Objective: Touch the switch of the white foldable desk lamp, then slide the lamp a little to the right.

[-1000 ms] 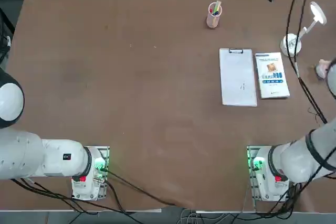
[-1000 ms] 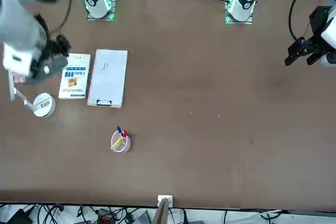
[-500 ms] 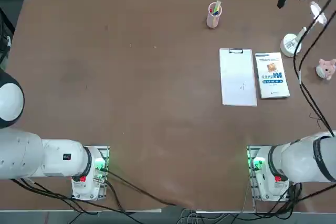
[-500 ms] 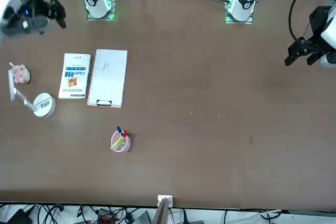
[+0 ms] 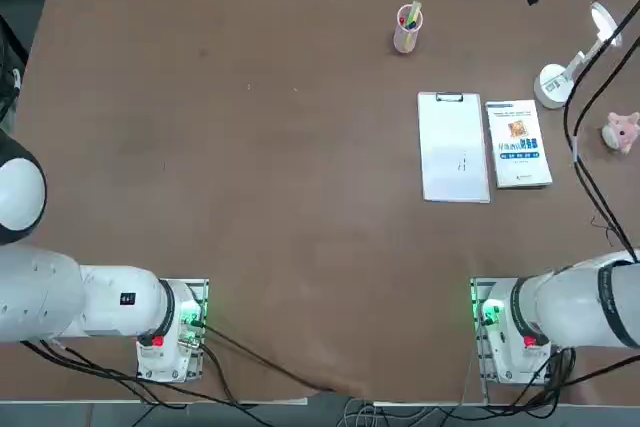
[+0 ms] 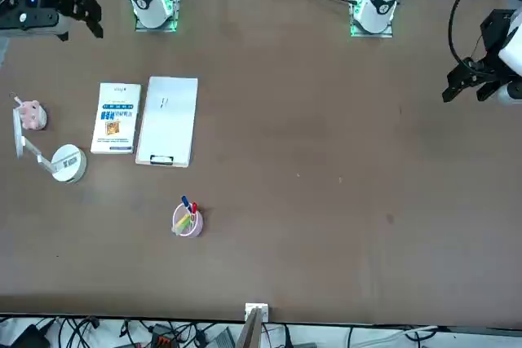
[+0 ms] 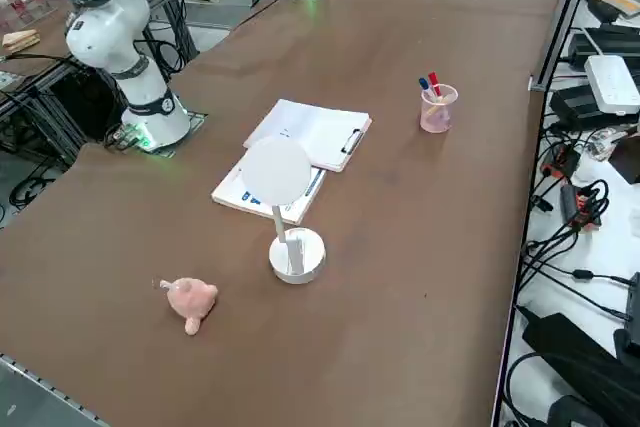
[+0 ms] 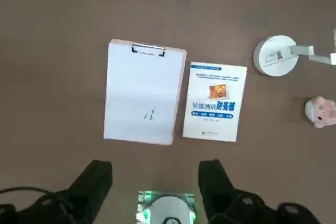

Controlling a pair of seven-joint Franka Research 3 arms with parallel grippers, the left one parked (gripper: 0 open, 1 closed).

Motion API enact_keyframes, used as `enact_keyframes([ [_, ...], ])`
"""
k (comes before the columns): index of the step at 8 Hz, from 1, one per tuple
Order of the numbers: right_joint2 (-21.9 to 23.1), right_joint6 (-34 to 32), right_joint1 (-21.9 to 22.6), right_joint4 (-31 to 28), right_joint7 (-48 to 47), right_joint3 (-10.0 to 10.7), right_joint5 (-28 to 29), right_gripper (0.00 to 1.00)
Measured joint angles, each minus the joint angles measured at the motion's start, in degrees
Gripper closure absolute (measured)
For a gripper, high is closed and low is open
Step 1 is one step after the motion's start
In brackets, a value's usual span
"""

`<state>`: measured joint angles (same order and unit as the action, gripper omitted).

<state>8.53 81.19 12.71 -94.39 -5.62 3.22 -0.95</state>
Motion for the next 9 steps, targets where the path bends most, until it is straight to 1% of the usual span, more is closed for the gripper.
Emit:
enact_keyframes([
  [1, -1.2, 0.8, -2.7, 1.2, 0.2, 0.0, 2.7, 0.00],
  [2, -2.4, 1.1, -4.3, 2.3, 0.3, 0.0, 3.9, 0.00],
  [3, -3.3, 1.1, -4.7, 3.3, 0.0, 0.0, 3.9, 0.00],
  [4, -3.8, 1.1, -4.7, 3.9, -1.4, -0.6, 1.9, 0.00],
  [5, -3.9, 1.1, -4.8, 3.9, -4.4, -2.3, -0.7, 0.00],
  [6, -3.9, 1.1, -4.8, 3.9, -7.3, -4.3, -2.2, 0.00],
  [7, -3.9, 1.1, -4.8, 3.9, -8.6, -5.3, -2.5, 0.00],
  [8, -3.9, 1.5, -5.0, 3.7, -8.8, -5.4, -2.5, 0.00],
  [9, -3.9, 2.5, -5.6, 3.0, -8.5, -4.8, -1.9, 0.00],
])
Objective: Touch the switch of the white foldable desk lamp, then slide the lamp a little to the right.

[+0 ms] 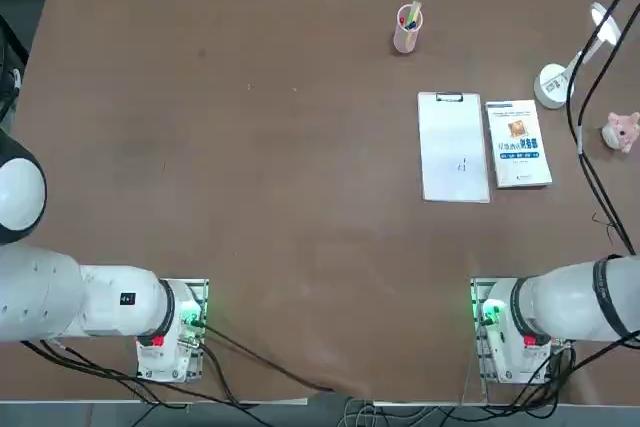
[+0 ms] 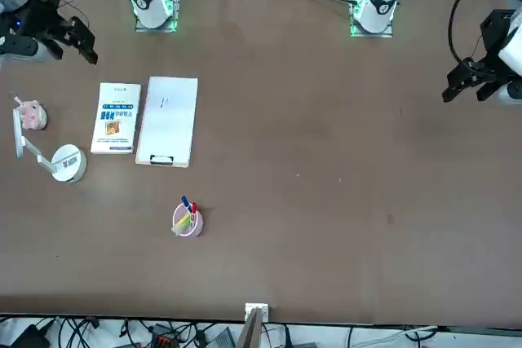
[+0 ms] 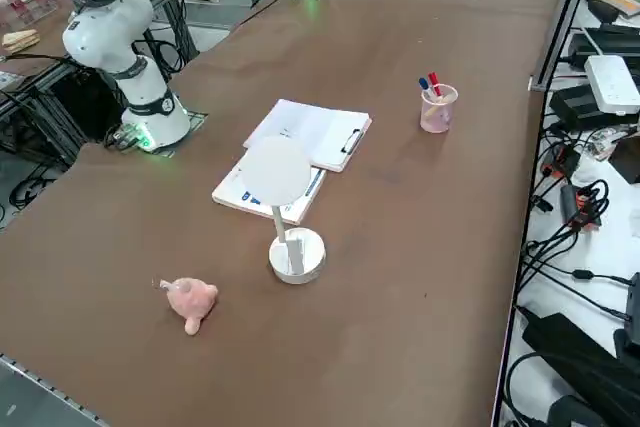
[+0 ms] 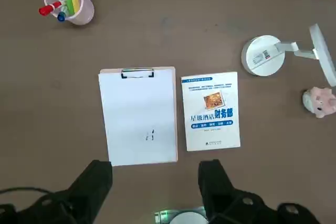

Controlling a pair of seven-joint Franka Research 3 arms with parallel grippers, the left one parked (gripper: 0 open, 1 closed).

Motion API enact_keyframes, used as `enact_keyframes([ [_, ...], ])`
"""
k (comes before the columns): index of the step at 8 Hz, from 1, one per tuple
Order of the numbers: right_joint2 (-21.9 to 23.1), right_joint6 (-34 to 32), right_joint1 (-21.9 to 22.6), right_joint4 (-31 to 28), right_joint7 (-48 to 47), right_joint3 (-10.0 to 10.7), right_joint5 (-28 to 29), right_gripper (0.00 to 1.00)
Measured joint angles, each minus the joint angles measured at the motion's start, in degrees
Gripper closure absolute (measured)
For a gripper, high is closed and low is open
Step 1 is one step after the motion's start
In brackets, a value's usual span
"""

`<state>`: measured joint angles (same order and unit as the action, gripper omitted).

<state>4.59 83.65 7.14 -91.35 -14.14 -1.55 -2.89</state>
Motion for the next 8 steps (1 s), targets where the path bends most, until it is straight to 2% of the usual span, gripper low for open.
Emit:
enact_keyframes([
  [3, 0.7, 1.3, -2.3, -2.1, 1.2, 1.6, 1.2, 0.00],
  [8, 0.8, 1.3, -4.4, -2.8, 2.1, 1.7, 1.3, 0.00],
])
